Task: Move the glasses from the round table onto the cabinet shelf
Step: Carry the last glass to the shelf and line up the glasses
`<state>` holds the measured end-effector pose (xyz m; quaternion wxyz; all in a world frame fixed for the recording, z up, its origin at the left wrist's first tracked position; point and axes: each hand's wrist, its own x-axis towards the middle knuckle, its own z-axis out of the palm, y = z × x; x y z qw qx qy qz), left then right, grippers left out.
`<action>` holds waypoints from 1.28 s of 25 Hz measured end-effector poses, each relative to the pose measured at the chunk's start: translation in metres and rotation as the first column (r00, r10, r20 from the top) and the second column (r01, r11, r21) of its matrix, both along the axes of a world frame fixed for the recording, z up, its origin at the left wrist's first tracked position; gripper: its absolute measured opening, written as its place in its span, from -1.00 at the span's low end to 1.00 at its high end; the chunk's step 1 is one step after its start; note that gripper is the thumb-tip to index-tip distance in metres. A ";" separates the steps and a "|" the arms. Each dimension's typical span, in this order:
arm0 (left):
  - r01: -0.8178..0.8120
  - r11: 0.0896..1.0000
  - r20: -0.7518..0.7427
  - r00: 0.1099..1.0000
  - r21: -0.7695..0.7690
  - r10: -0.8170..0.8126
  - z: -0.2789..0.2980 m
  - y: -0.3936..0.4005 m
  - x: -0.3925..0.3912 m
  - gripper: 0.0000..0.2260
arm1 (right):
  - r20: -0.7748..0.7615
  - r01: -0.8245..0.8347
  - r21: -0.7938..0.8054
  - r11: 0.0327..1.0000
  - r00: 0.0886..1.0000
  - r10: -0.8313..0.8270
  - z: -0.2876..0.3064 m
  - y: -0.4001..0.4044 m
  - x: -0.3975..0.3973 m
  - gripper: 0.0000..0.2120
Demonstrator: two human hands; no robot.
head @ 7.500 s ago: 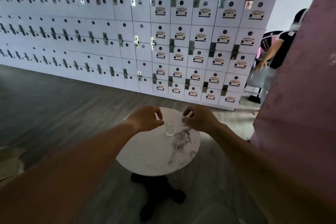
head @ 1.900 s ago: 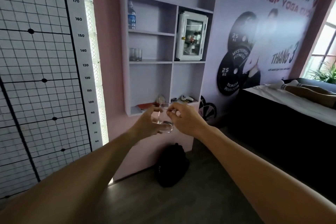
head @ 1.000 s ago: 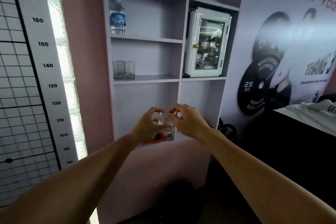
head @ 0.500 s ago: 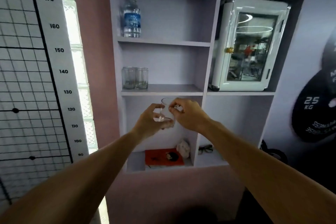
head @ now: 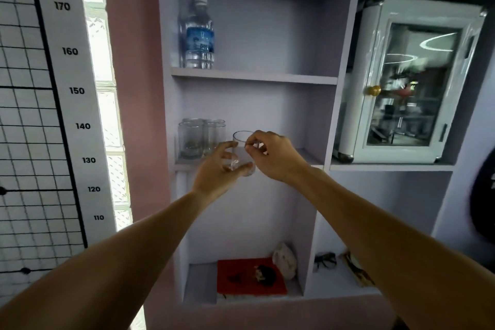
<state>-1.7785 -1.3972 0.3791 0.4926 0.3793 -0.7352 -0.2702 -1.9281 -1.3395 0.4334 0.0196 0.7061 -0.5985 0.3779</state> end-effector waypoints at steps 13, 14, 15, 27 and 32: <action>-0.278 0.954 0.165 0.941 -0.115 0.294 0.013 -0.048 -0.019 -0.53 | 0.004 -0.050 0.035 0.998 0.999 0.050 0.000 -0.072 -0.028 -0.72; -0.297 0.946 0.177 0.932 -0.127 0.317 0.012 -0.049 -0.021 -0.58 | -0.002 -0.057 0.028 0.998 0.998 0.057 0.000 -0.075 -0.031 -0.69; -0.312 0.940 0.185 0.924 -0.139 0.334 0.011 -0.050 -0.023 -0.61 | -0.008 -0.058 0.023 0.998 0.998 0.059 0.000 -0.078 -0.032 -0.67; -0.385 0.889 0.290 0.846 -0.250 0.448 0.010 -0.060 -0.028 -0.76 | 0.094 -0.202 0.024 0.979 0.975 0.199 -0.005 -0.092 -0.036 -0.61; -0.401 0.860 0.345 0.796 -0.316 0.498 0.017 -0.061 -0.039 -0.78 | 0.107 -0.230 0.005 0.973 0.968 0.228 -0.009 -0.096 -0.040 -0.67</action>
